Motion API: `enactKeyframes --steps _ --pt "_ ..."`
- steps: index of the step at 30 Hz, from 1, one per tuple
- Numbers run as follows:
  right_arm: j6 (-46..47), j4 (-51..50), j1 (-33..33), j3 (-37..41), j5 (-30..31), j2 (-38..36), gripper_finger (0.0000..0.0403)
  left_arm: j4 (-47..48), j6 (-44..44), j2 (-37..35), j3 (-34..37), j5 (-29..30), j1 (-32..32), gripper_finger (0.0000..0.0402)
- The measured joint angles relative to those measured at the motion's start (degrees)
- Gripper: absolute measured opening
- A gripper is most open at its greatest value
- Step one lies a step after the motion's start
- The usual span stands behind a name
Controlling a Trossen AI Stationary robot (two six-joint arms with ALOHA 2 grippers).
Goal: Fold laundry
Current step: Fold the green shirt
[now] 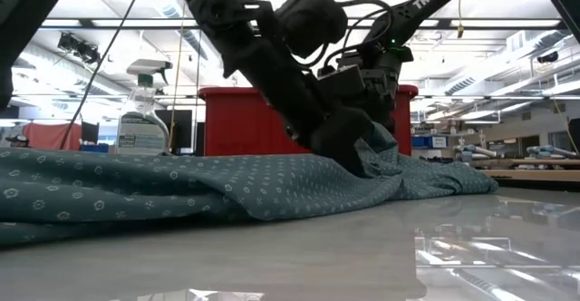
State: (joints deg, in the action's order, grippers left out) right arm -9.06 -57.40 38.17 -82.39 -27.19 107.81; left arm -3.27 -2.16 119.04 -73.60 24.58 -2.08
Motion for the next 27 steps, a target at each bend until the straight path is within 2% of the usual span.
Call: enactKeyframes --steps 3,5,11,17,22,27 --pt "0.0 -0.2 0.0 0.0 0.0 0.0 0.0004 0.9 0.3 0.6 -0.1 0.2 0.7 0.0162" --pt "0.0 -0.2 0.0 0.0 0.3 0.0 0.0004 1.9 0.0 0.7 0.0 0.2 1.0 0.0141" --pt "-0.1 -0.9 0.0 0.0 0.5 0.0 0.0004 0.9 -3.1 -0.3 0.0 -0.9 1.7 0.0015" --pt "-3.5 -5.3 -0.1 0.0 3.4 0.0 0.0004 -0.8 -2.7 -3.6 0.0 -1.6 0.8 0.0011" --pt "-4.5 -3.7 -0.1 0.0 6.1 -1.9 0.0003 -1.0 -2.9 -5.8 0.0 -0.6 0.5 0.0010" --pt "-4.8 -5.0 0.0 0.0 5.7 -3.6 0.0002 -1.1 -11.5 -5.8 0.0 -0.4 0.6 0.0010"
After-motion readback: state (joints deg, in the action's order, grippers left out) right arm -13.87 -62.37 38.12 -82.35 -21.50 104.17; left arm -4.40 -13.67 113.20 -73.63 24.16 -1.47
